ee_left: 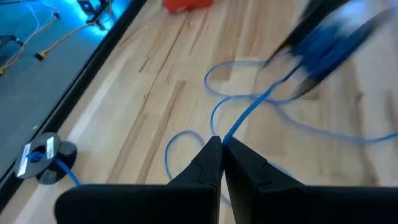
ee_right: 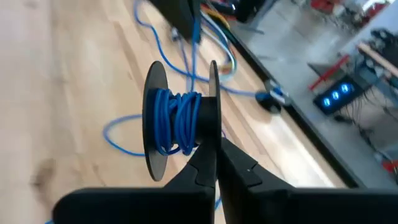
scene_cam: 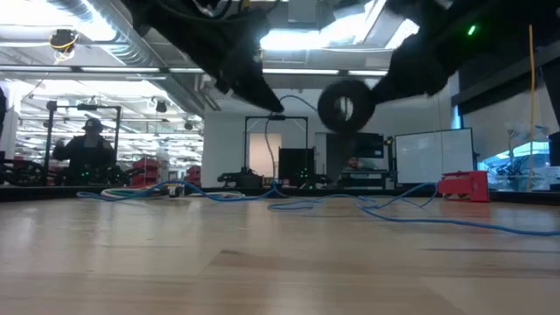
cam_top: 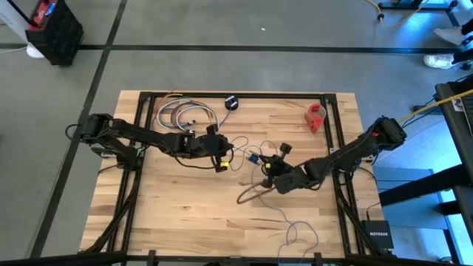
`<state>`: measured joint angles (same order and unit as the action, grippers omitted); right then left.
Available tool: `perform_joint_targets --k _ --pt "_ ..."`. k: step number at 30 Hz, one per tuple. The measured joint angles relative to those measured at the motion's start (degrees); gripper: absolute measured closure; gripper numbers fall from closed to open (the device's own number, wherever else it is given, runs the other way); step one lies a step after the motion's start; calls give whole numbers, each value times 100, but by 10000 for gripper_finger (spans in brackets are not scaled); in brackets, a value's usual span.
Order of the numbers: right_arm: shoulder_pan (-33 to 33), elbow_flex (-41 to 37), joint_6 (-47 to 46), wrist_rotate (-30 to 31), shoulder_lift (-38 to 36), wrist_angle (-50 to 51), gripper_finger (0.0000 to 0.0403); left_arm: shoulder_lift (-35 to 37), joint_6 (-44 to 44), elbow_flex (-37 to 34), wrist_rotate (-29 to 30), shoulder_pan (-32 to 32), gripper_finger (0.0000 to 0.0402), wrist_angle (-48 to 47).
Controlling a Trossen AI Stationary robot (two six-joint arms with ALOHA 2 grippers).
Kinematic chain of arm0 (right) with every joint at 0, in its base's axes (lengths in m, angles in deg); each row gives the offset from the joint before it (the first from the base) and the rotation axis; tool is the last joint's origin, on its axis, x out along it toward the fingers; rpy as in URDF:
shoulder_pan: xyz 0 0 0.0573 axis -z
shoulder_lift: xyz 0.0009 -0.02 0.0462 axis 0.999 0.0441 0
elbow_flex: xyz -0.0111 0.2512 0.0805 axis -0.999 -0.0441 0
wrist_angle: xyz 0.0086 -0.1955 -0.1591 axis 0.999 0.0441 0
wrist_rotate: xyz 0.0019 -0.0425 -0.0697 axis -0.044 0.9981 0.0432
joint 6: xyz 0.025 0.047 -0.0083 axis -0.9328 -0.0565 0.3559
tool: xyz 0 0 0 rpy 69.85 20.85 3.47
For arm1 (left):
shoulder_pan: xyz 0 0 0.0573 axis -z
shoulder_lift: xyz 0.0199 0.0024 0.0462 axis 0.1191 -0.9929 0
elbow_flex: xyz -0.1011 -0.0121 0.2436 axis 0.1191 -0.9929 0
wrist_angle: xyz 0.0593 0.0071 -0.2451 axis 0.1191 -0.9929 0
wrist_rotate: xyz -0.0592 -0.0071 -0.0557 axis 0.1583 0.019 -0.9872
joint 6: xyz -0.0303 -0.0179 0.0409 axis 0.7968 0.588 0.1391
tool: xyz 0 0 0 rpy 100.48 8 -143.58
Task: Coil cords
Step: Coil the blue wire onto the black spool
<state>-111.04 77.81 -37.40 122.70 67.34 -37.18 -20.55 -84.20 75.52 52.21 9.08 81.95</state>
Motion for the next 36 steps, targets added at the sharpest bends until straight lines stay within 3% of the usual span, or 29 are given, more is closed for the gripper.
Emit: perform_joint_targets --k 15,24,36 --pt "738 -16 -132 -419 648 -1100 398 -162 477 5 -633 313 394 1555" --pt "935 347 1268 -59 645 -2040 398 -543 483 7 -1003 291 394 2353" --pt "884 1159 2710 321 581 -2180 398 -588 333 16 -939 289 394 2447"
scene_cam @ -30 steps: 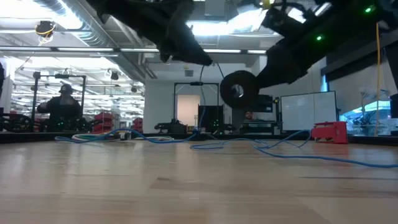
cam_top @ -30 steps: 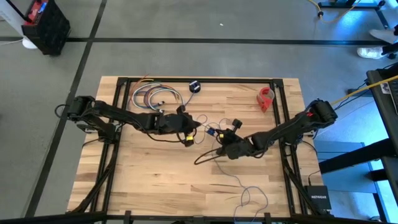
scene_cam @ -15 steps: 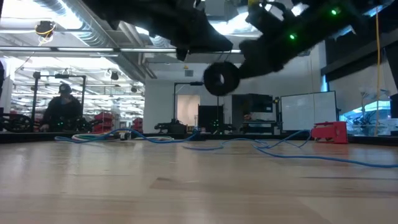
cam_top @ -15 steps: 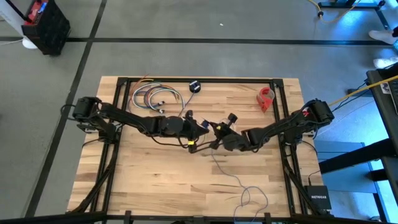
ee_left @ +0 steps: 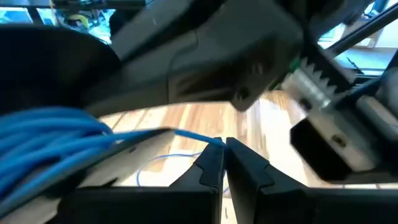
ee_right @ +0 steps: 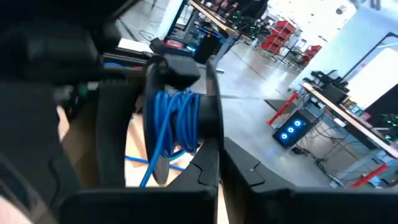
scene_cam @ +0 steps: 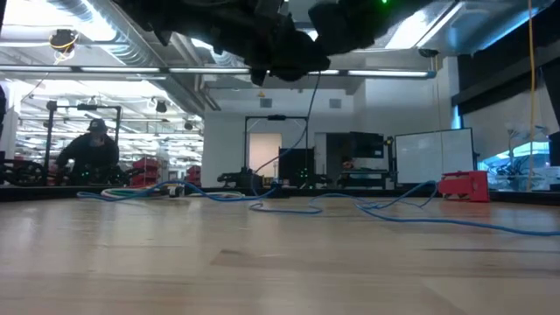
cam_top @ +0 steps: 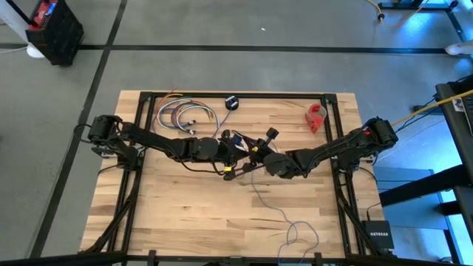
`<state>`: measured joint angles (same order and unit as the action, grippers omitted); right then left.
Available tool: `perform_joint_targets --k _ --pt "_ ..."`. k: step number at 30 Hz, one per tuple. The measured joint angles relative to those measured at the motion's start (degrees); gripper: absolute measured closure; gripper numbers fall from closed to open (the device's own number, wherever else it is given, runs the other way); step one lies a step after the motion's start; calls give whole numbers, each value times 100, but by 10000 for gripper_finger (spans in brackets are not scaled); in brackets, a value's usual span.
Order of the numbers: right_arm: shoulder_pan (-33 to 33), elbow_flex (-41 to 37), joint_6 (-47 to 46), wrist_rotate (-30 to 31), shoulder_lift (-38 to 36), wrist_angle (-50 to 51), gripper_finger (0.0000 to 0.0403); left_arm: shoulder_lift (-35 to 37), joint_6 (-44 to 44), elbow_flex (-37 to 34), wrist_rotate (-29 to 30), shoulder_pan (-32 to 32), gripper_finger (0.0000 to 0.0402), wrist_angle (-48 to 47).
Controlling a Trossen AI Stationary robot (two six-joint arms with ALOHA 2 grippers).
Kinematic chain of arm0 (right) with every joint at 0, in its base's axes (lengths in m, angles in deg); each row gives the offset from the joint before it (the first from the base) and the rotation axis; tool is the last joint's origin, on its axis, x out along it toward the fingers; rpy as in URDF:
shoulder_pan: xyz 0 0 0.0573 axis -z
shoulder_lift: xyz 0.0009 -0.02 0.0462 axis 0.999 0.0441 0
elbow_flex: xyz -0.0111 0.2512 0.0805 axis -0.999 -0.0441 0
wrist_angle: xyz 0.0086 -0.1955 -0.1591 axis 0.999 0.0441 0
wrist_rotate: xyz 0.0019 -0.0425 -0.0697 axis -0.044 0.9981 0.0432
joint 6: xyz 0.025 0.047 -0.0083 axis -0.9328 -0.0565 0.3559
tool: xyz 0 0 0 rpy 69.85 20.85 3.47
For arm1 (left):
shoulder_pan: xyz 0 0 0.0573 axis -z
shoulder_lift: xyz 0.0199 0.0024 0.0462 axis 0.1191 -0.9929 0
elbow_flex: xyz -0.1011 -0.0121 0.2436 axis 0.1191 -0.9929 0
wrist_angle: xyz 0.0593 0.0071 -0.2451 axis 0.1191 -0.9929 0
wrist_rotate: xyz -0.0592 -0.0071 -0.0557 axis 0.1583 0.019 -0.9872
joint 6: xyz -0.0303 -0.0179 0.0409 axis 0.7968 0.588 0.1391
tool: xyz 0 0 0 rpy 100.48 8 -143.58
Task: Coil cords
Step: Coil the blue wire onto the black spool
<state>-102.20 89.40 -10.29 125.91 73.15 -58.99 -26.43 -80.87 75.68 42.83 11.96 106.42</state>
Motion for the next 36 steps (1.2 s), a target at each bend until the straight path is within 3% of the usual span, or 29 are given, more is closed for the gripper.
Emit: perform_joint_targets --k 23,36 --pt "-253 88 600 -119 -1200 -66 398 1 -189 10 -46 0 394 46" --pt "-257 91 615 -730 -1569 -155 398 -7 -230 0 -45 -36 394 -75"
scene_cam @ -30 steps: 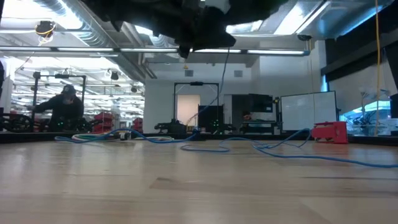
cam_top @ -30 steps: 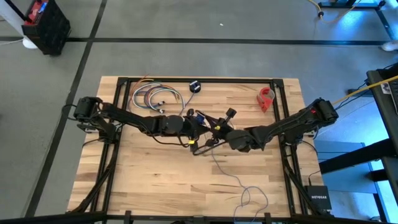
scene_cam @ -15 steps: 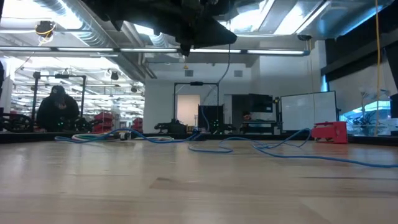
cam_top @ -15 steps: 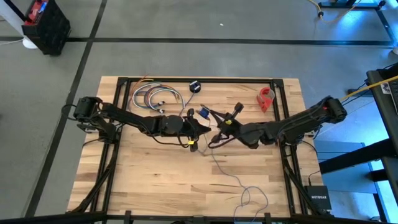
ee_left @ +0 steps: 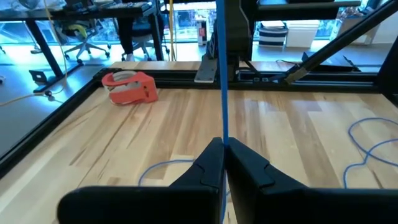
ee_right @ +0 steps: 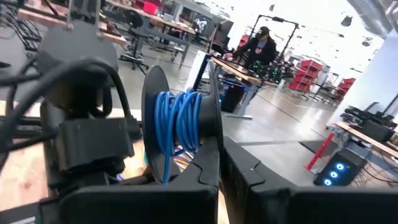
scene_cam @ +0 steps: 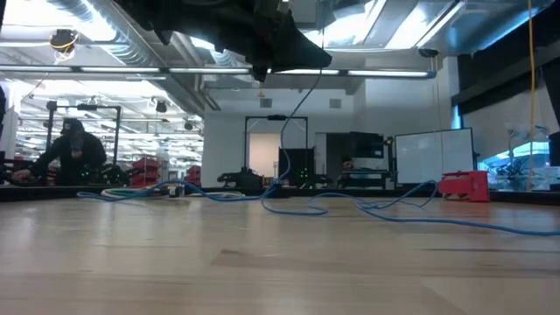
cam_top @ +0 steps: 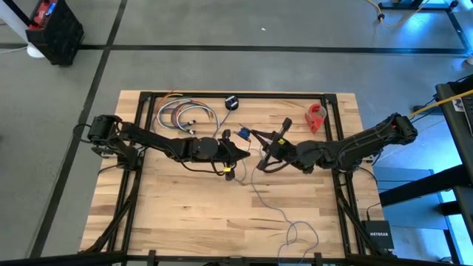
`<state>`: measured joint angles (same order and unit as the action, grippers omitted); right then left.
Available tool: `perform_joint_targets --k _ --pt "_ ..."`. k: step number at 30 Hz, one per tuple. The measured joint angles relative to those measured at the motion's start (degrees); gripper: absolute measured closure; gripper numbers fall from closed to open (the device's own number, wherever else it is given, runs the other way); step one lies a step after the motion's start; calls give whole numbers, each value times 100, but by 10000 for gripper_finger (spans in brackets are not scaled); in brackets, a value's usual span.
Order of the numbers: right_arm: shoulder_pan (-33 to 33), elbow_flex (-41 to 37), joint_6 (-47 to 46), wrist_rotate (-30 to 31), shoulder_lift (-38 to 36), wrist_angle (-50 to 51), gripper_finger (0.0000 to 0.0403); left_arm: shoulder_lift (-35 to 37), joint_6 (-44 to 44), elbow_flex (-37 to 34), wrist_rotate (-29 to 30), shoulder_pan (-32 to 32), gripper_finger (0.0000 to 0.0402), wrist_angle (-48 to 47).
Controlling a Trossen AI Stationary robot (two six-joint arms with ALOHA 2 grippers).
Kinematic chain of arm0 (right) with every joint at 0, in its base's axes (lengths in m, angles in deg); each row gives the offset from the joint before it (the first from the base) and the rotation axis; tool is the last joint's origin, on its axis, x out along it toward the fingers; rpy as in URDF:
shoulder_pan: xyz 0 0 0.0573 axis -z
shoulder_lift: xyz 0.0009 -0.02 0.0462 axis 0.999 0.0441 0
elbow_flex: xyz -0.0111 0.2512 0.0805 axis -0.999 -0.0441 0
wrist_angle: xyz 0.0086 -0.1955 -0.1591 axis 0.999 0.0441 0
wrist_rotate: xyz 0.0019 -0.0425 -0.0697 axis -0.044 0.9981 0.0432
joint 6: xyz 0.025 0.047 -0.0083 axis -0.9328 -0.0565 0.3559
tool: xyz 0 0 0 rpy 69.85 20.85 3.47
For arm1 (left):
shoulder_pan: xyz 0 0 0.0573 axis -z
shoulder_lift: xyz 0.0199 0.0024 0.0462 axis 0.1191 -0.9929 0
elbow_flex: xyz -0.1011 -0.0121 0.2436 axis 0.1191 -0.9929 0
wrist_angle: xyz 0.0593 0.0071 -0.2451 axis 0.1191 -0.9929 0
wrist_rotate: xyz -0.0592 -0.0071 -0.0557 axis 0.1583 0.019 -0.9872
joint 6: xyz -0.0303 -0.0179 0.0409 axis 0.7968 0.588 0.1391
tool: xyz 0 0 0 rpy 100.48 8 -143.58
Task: Coil cords
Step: Coil the blue wire onto the black spool
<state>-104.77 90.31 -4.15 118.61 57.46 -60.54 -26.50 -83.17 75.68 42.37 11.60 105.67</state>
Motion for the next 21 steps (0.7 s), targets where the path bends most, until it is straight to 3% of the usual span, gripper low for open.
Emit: perform_joint_targets --k 7,12,16,21 --pt "-393 9 -42 -74 -27 257 398 11 -25 0 85 -180 394 -534" --pt "-886 9 -162 372 -27 912 398 195 -234 -2 418 -263 394 -1248" --pt "-1201 13 -662 708 -27 1690 398 515 -256 -11 518 -289 394 -1755" --pt "-1276 22 -1590 453 -27 2719 398 994 -206 -22 589 -291 394 -2177"
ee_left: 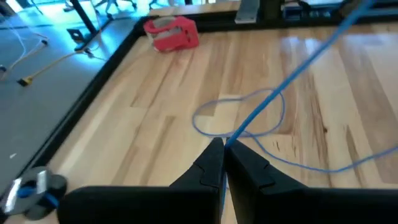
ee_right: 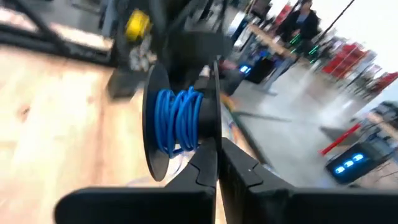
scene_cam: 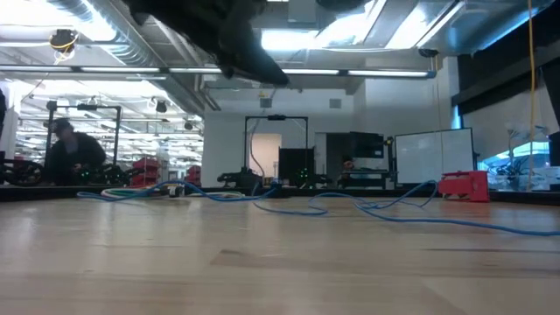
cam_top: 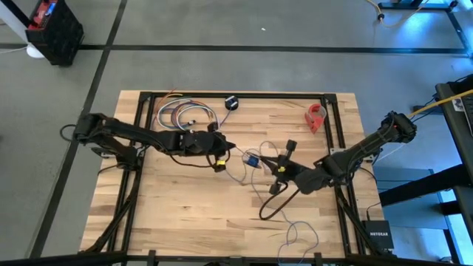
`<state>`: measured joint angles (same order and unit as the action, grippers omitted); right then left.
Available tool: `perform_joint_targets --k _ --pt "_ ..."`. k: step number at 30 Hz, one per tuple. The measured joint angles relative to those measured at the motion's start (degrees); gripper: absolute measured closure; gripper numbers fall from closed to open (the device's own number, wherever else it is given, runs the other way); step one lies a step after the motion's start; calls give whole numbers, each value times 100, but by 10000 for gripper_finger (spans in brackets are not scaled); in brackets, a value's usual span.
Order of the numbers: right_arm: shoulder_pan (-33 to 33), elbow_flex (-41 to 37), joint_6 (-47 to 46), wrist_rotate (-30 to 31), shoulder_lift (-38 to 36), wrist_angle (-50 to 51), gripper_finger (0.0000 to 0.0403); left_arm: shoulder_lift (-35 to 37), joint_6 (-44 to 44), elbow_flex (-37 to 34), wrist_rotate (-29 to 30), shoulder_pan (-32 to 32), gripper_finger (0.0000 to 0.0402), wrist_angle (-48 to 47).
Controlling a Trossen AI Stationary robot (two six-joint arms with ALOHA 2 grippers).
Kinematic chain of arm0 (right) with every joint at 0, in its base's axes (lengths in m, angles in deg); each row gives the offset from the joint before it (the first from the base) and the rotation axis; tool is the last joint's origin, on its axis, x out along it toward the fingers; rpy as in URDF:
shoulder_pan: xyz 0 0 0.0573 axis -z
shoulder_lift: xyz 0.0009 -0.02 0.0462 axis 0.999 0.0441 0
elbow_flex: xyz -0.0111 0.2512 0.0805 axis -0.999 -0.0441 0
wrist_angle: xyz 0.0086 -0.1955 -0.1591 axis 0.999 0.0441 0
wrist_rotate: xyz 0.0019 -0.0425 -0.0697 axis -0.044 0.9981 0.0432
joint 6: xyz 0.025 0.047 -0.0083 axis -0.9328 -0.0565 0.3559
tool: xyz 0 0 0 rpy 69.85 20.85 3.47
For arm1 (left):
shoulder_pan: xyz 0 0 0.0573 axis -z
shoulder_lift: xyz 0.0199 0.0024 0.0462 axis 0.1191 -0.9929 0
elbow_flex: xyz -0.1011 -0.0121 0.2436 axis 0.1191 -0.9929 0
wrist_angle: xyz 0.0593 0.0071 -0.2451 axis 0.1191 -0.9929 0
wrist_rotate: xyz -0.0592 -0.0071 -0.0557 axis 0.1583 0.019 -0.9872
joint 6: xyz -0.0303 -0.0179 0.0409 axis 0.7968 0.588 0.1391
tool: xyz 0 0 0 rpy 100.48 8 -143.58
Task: Coil cords
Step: Coil the blue wire onto the black spool
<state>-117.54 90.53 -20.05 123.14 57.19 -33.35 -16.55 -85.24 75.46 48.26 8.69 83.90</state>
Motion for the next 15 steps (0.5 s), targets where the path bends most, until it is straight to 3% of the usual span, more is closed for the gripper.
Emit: perform_joint_targets --k 7,15 --pt "133 -2 -808 -230 349 828 398 389 247 0 6 123 394 -305" --pt "749 -9 -1094 -266 991 754 398 389 387 8 -15 343 394 -25"
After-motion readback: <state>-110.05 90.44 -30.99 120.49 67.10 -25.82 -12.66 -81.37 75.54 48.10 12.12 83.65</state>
